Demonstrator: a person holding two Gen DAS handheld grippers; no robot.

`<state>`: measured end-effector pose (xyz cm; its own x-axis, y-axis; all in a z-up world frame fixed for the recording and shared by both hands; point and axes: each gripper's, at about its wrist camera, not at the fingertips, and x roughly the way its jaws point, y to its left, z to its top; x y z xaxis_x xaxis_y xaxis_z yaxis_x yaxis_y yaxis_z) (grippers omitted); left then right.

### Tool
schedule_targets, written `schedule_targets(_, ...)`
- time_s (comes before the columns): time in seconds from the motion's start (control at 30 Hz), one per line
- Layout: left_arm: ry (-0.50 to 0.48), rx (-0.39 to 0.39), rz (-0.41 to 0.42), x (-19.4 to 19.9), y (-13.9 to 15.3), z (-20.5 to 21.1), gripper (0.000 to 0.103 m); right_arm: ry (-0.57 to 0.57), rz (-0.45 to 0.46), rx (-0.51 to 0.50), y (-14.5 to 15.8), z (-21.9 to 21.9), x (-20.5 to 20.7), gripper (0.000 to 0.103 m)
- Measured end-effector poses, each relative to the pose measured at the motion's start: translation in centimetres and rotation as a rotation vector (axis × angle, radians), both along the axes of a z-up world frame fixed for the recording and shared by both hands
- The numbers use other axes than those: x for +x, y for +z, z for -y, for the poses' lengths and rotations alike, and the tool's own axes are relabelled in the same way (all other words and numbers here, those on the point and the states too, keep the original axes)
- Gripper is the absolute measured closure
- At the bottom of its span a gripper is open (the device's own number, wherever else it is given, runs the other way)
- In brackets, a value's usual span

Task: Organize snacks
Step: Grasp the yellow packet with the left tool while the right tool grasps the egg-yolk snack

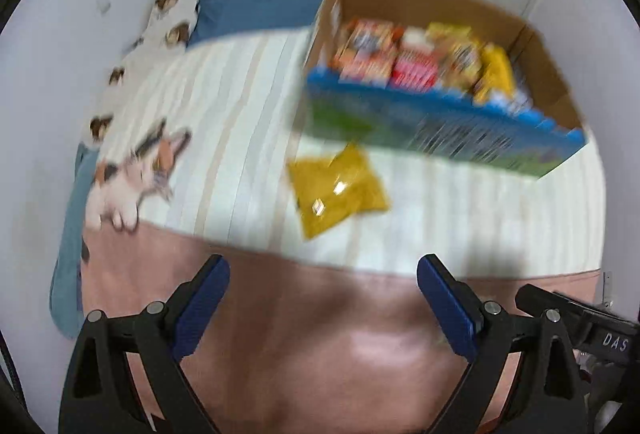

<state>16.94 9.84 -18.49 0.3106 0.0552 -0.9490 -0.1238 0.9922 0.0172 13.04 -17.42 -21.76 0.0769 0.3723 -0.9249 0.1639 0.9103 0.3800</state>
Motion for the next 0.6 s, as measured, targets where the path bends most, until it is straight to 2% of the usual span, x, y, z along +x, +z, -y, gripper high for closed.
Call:
schedule_targets(0.07,-0.019,-0.002,-0.012,0.0,-1.4,-0.5,0.007,-0.044,-0.071,0.039,-2.8,0.2,-0.7,0.008)
schedule_targets(0.17,-0.113,0.061,-0.019,1.0,-2.8,-0.2,0.007,-0.097,-0.141,0.077,-5.8,0.3,-1.2,0.008)
schedule_targets(0.27,-0.23,0.123,-0.029,3.3,-3.9,0.6,0.007,-0.16,-0.177,0.11,-7.9,0.3,-1.7,0.008)
schedule_targets(0.33,-0.295,0.128,-0.051,4.7,-4.7,1.2,0.007,-0.195,-0.197,0.127,-9.1,0.1,-1.9,0.01)
schedule_targets(0.43,-0.425,0.177,-0.084,7.0,-6.2,2.5,0.007,-0.241,-0.22,0.148,-10.6,-0.4,-2.1,0.012)
schedule_targets(0.47,-0.479,0.209,-0.091,7.7,-6.7,3.3,0.007,-0.258,-0.219,0.145,-10.9,-0.6,-2.2,0.015)
schedule_targets(0.53,-0.581,0.223,-0.133,8.7,-7.9,4.7,0.007,-0.28,-0.217,0.136,-11.2,-0.8,-2.4,0.024)
schedule_targets(0.6,-0.64,0.225,-0.171,9.4,-9.0,5.6,0.007,-0.294,-0.214,0.124,-11.4,-0.8,-2.5,0.039)
